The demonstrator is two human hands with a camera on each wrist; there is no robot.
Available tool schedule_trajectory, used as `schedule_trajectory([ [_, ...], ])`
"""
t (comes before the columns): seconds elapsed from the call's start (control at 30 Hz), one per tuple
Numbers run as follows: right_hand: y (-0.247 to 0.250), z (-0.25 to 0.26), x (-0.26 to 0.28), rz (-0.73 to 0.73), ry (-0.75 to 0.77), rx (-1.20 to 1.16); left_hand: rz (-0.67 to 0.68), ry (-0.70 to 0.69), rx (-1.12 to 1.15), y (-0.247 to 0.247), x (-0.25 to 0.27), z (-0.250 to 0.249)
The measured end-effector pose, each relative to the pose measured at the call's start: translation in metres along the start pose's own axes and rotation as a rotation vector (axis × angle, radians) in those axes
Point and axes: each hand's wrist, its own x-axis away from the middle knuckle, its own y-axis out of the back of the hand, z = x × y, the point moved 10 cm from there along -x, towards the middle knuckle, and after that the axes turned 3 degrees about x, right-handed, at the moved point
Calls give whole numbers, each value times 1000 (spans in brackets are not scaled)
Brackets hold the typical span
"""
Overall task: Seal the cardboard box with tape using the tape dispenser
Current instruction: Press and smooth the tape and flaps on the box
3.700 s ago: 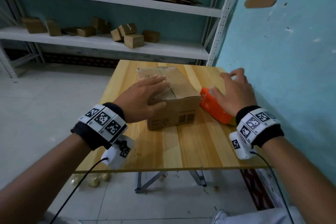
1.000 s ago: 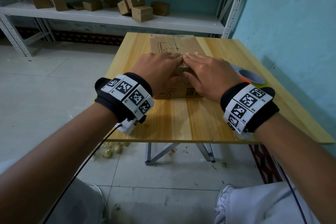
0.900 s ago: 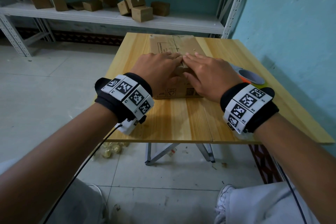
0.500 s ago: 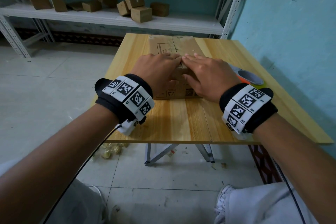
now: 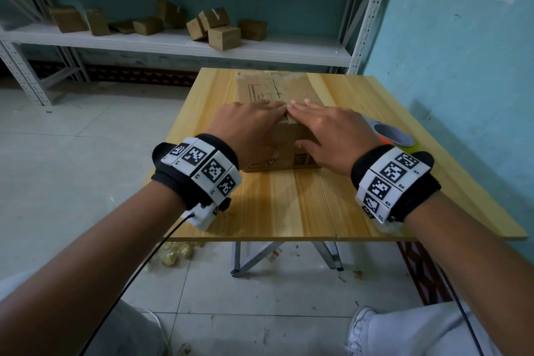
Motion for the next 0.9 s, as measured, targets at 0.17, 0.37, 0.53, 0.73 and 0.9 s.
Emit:
schedule_trajectory([
  [0.17, 1, -12, 5, -39, -5, -184, -25, 6, 97, 6, 5, 8],
  [0.37, 9, -15, 0, -118, -14, -206, -57, -5, 115, 9, 3, 13],
  [0.53, 7, -17, 0, -103, -33, -168, -61, -24, 94, 11, 1, 10],
  [0.73, 6, -15, 0, -89, -37, -136, -25, -22, 64, 8, 1, 8],
  [0.9, 7, -15, 2, -108, -34, -200, -3, -9, 59, 3, 3, 9],
])
